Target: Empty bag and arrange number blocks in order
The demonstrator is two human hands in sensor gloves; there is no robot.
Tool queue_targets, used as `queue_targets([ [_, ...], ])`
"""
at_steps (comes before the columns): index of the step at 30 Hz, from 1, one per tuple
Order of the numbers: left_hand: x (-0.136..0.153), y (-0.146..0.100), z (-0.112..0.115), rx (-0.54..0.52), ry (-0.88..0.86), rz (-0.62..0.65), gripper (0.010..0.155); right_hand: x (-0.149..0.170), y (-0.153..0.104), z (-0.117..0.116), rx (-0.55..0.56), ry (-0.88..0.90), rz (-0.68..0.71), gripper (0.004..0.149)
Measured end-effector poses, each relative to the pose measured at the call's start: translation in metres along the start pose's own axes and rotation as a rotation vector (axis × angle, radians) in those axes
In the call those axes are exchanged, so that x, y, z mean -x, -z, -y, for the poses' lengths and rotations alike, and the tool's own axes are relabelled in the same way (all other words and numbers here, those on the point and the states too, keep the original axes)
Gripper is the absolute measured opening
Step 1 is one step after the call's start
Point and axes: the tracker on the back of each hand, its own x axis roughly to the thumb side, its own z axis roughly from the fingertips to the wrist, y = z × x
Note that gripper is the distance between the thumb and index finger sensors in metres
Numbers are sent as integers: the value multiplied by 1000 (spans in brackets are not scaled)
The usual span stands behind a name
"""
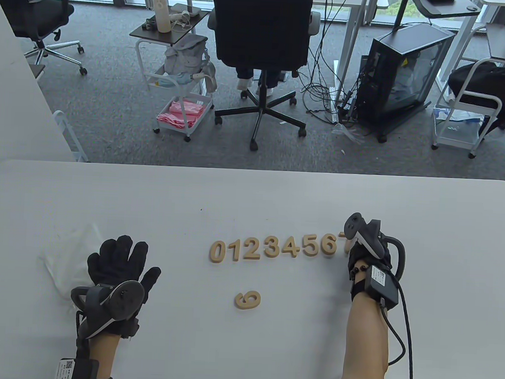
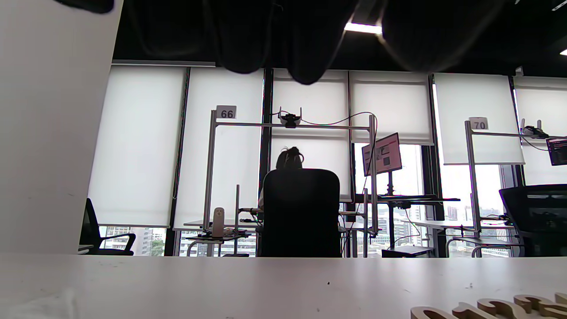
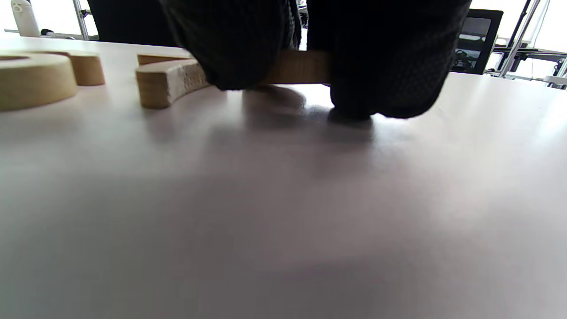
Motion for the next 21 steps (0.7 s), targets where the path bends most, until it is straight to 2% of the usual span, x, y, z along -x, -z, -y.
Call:
queue_targets([
  [6,0,0,0,2,1,-2,68,2,-1,-1,-22,-5,14,63],
  [12,1,-1,0,4,-4,-7,68,11,-6,6,-9,73,-5,67],
  [17,-1,0,0,5,-3,4,68,13,-25,27,69,111,66,67],
  [21,-2,0,1,7,-5,13,67,7,-56,54,157,159,180,65],
])
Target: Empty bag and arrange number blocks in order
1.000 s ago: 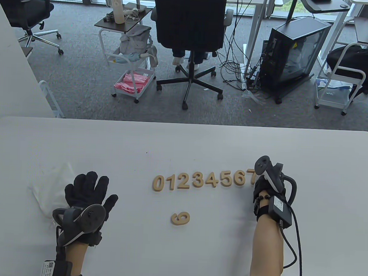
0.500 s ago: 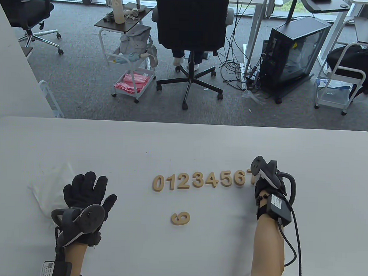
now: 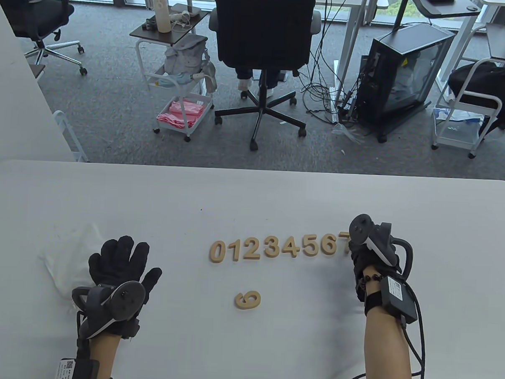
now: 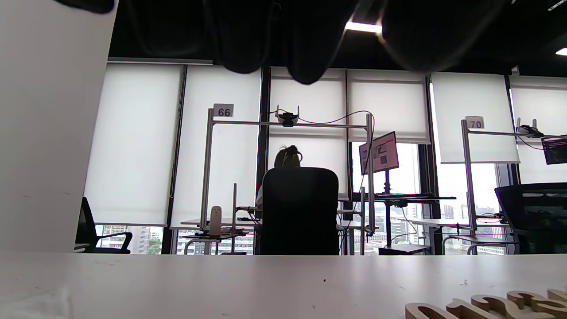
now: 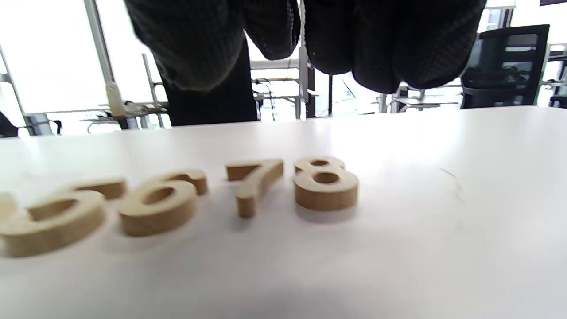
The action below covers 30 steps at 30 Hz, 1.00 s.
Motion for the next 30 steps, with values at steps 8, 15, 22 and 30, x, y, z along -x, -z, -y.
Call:
queue_targets([
  [8,-4,0,0,1,-15,17,67,-58,-66,43,14,116,119,69],
  [15,-7,1,3,16,-24,37,67,-123,-117,34,-14,105,223,70],
  [22,-10,1,4,21,-28,48,68,-183,-144,-9,-122,38,279,76],
  [30,-10,0,4,25,-29,46,68,-232,-152,-56,-251,-129,214,82],
])
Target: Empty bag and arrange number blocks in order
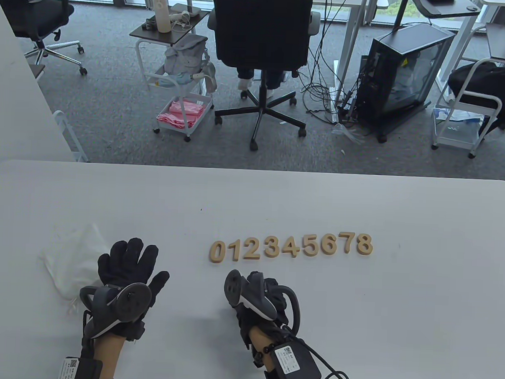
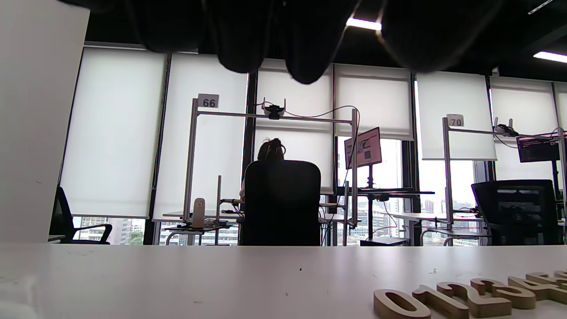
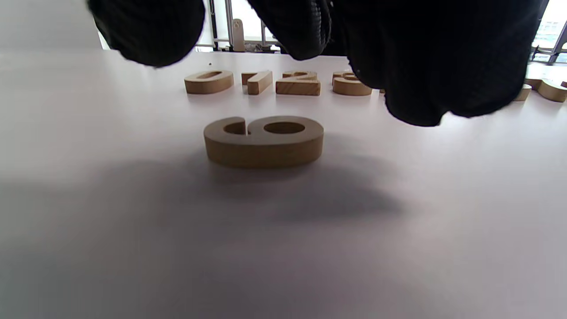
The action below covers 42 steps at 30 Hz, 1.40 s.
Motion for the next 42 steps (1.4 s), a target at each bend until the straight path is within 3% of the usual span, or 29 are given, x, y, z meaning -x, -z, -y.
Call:
queue_targets([
  [5,1,0,-1,1,8,-7,68,-11,8,-21,-60,-53,-38,81],
  [16,3,0,-2,-3,14,-25,68,-21,12,-35,50,-196,-40,66],
  [25,4,0,-1,-3,16,-22,68,-23,16,-37,89,-196,7,55],
  [31,4,0,-2,-4,13,-24,68,-4,18,-28,62,-39,4,54],
  [42,4,1,-1,-2,20,-20,68,82,27,-6,6,510,8,51],
])
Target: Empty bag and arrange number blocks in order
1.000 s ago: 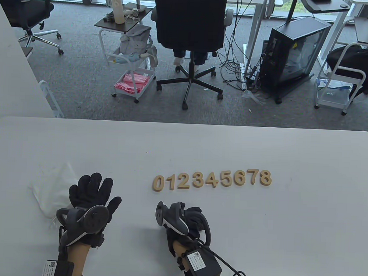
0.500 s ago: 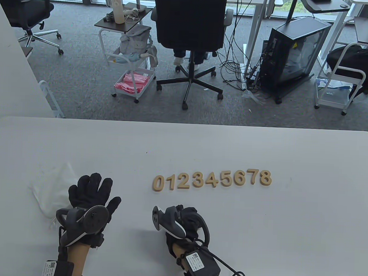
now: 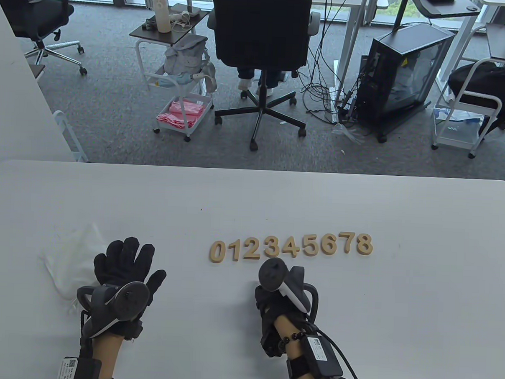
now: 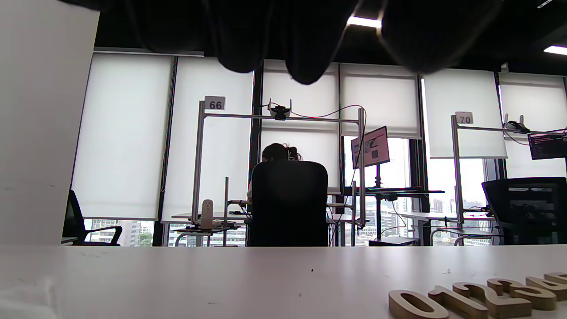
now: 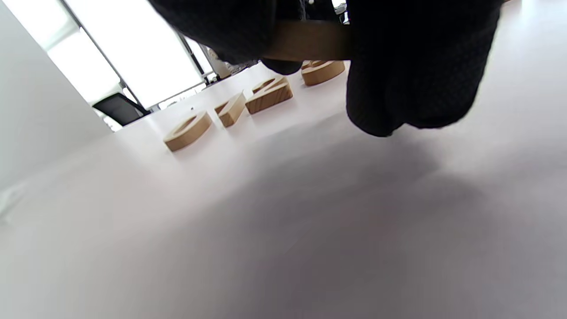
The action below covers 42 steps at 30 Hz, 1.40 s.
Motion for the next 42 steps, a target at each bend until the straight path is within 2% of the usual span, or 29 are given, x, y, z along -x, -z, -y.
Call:
queue_targets([
  [3,0,0,-1,-2,3,-2,68,11,0,17,65,59,28,48],
  [9,2,-1,-3,-14,3,-10,68,29,-1,44,207,-54,65,38],
  [10,2,-1,-4,-17,3,-11,68,34,-1,49,205,-60,77,40],
  [12,2,-1,-4,-18,7,-11,68,48,-1,62,200,-45,74,54],
  [17,2,-1,-4,-19,14,-16,68,89,-2,103,259,-54,44,67],
  [25,3,-2,-5,-14,25,-30,68,162,5,150,379,-209,-103,66],
  [28,4,-2,-5,-16,26,-37,68,180,9,158,424,-249,-138,62],
  [33,6,-2,-6,-17,30,-46,68,204,27,165,429,-305,-192,55],
  [42,9,-2,-7,-17,38,-62,68,222,64,153,373,-325,-284,52],
])
